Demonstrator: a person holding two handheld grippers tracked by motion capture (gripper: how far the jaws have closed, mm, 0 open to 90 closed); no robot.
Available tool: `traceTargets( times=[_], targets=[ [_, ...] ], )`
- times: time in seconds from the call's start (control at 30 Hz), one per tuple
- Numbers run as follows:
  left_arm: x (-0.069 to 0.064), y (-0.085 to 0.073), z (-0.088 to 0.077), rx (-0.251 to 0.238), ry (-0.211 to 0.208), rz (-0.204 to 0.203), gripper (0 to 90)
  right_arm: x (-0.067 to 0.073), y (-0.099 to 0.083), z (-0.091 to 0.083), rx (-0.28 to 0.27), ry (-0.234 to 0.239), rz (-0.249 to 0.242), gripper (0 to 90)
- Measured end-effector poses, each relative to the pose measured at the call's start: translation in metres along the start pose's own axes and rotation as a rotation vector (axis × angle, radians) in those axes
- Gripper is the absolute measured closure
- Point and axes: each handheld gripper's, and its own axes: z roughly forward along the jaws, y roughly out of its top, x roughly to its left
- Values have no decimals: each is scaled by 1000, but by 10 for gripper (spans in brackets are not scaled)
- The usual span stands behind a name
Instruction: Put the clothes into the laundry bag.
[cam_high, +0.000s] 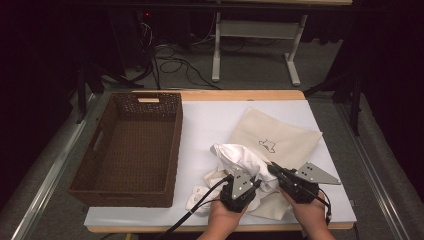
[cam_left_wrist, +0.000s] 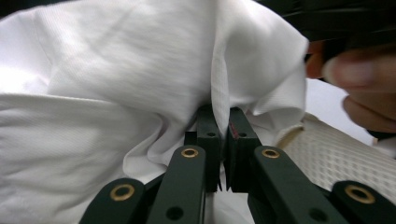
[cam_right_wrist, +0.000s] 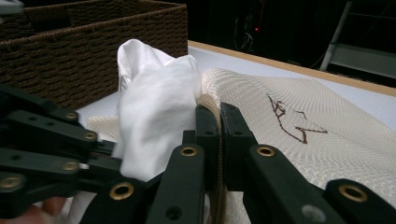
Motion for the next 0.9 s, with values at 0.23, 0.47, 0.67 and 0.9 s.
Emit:
traceTargets(
  times=[0.23, 0.47, 0.67, 0.9],
  targets=[
    [2, -3, 29, 62, 34, 14, 865, -1, 1, -2, -6, 11, 12, 889],
    [6, -9, 51, 99, 48, -26, 854, 1, 4, -7, -30, 34, 21, 889],
    [-1, -10, 30, 35, -39, 0, 577, -5, 1, -7, -26, 27, 35, 889],
    [6, -11, -28, -24, -3, 9, 456, -4, -1, -7, -21, 19, 24, 889]
  ],
)
